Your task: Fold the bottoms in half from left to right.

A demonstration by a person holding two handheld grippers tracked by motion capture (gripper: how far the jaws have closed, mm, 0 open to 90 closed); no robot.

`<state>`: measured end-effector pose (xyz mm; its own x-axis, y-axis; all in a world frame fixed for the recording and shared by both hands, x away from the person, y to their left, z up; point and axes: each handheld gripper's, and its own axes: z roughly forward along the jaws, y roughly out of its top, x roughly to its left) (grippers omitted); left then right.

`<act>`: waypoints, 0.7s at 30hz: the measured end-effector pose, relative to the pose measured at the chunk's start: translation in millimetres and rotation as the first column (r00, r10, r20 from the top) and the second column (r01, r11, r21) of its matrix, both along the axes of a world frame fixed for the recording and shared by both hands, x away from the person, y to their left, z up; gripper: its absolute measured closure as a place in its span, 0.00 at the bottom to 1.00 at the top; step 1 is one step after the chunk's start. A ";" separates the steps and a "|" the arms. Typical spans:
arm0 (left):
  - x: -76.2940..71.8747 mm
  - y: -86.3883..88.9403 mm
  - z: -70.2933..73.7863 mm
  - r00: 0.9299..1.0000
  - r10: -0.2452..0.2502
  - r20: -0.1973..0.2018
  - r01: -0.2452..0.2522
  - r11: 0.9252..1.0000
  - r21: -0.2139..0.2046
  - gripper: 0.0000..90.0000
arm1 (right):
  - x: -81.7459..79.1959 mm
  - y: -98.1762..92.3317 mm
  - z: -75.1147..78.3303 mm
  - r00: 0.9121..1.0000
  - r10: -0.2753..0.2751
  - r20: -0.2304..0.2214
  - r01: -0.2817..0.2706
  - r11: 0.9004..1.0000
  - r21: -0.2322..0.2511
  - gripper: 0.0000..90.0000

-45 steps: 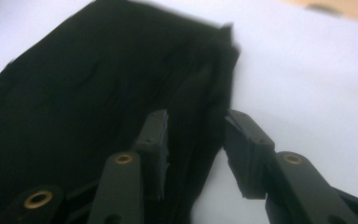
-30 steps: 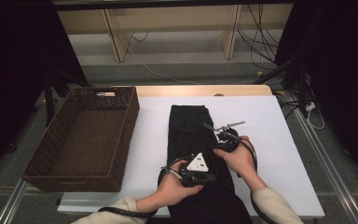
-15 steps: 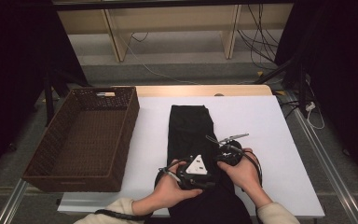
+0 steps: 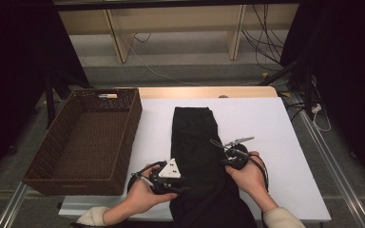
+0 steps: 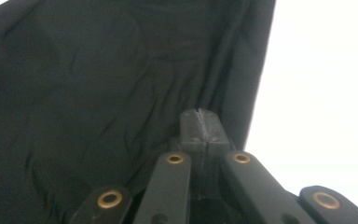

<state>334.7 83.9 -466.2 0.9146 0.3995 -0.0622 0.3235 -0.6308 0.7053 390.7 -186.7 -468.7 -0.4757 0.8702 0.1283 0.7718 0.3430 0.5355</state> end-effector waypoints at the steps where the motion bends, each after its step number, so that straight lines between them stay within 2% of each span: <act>1: 0.0 0.0 0.0 1.000 0.000 0.000 0.000 1.000 0.000 0.66 | 0.1 -1.3 2.1 1.000 -0.003 0.007 0.003 1.000 -0.004 1.00; 3: 1.8 -0.4 -2.1 1.000 -0.002 -0.009 0.002 1.000 0.009 0.66 | 0.5 -3.0 4.3 1.000 -0.007 0.022 0.007 1.000 -0.009 1.00; 5: 1.8 -3.7 -4.4 1.000 -0.015 -0.026 0.016 1.000 0.012 0.66 | 2.1 -8.4 7.3 0.999 -0.024 0.046 0.025 0.999 -0.033 1.00; 9: -0.5 -6.9 -6.6 0.999 -0.033 -0.032 0.034 0.999 0.023 0.66 | 3.2 -13.7 6.3 0.998 -0.034 0.045 0.035 0.999 -0.035 1.00; 10: -1.7 -7.6 -6.9 0.999 -0.037 -0.034 0.038 0.999 0.024 0.66 | 1.2 -13.9 6.7 0.999 -0.029 0.035 0.029 0.999 -0.015 0.98; 12: -1.9 -7.5 -6.6 0.999 -0.038 -0.033 0.039 0.999 0.023 0.66 | -2.4 -11.9 9.4 0.999 -0.033 0.012 0.033 0.999 0.021 0.88; 13: -2.6 -7.3 -5.8 0.999 -0.041 -0.034 0.041 0.999 0.021 0.67 | -5.8 -10.3 11.1 1.000 -0.029 -0.011 0.029 0.999 0.045 0.85; 14: -2.7 -7.3 -5.9 0.999 -0.042 -0.034 0.042 0.999 0.020 0.67 | -8.8 -8.8 11.8 0.999 -0.027 -0.020 0.028 0.998 0.051 0.83; 16: -2.6 -7.6 -6.4 0.998 -0.044 -0.034 0.045 0.999 0.022 0.67 | -10.8 -7.5 11.8 0.999 -0.031 -0.024 0.033 0.998 0.051 0.81; 18: -2.3 -8.1 -9.0 0.998 -0.046 -0.036 0.047 0.998 0.033 0.67 | -17.2 -5.1 9.1 0.998 -0.034 -0.057 0.037 0.998 0.046 0.79; 21: -2.4 -8.4 -10.0 0.998 -0.046 -0.036 0.047 0.998 0.037 0.68 | -20.9 -3.7 6.9 0.997 -0.029 -0.067 0.031 0.999 0.020 0.81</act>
<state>332.3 75.5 -476.2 0.9299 0.3592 -0.0797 0.3169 -0.6719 0.6694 369.8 -190.4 -461.8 -0.4390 0.8808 0.1773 0.8160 0.3083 0.4890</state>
